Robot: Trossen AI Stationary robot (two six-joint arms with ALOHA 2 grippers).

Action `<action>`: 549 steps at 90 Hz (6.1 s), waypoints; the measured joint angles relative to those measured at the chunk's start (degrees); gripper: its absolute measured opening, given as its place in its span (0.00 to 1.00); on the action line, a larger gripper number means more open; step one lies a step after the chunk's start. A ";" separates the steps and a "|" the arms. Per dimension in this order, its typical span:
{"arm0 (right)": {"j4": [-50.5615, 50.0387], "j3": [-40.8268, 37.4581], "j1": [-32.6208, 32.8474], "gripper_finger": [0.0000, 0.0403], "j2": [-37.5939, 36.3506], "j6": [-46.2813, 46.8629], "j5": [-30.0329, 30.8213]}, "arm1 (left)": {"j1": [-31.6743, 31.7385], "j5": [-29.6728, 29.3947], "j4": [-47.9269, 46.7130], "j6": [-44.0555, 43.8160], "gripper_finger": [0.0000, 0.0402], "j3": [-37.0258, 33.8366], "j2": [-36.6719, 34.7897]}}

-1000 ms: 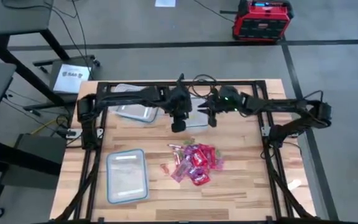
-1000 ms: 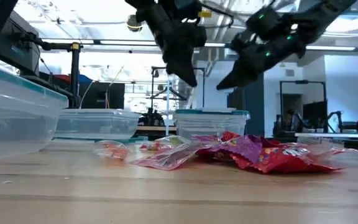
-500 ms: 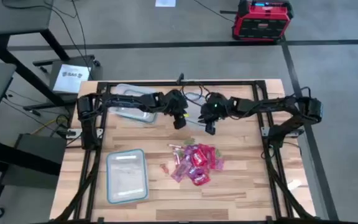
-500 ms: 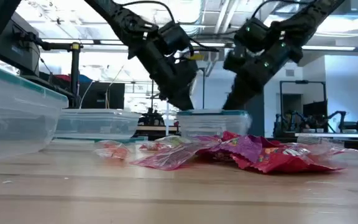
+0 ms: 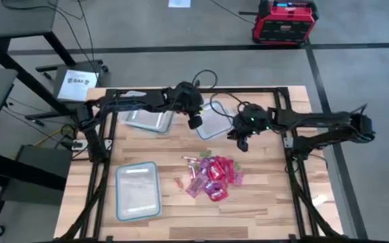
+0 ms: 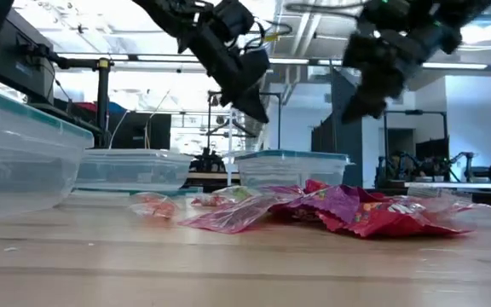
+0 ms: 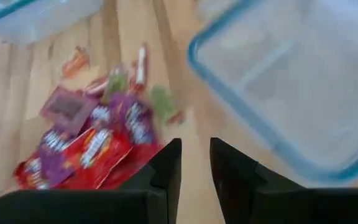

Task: Sort candy
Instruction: Open the top right transparent bin

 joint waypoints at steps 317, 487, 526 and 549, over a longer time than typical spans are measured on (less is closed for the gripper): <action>60.35 0.51 10.85 0.34 15.81 -43.57 42.84 | -5.41 4.58 -15.25 4.28 0.00 -0.61 -13.90; 39.42 19.03 17.55 0.01 29.75 -60.74 48.45 | -6.28 3.29 -24.00 4.93 0.00 -0.54 -14.04; 7.27 19.15 13.43 0.01 2.19 -41.54 59.90 | -5.59 -19.80 -21.24 9.55 0.00 -0.61 -25.83; -20.30 19.07 7.95 0.01 -7.32 -13.67 40.84 | -5.50 -19.79 -24.03 7.66 0.00 -0.65 -29.15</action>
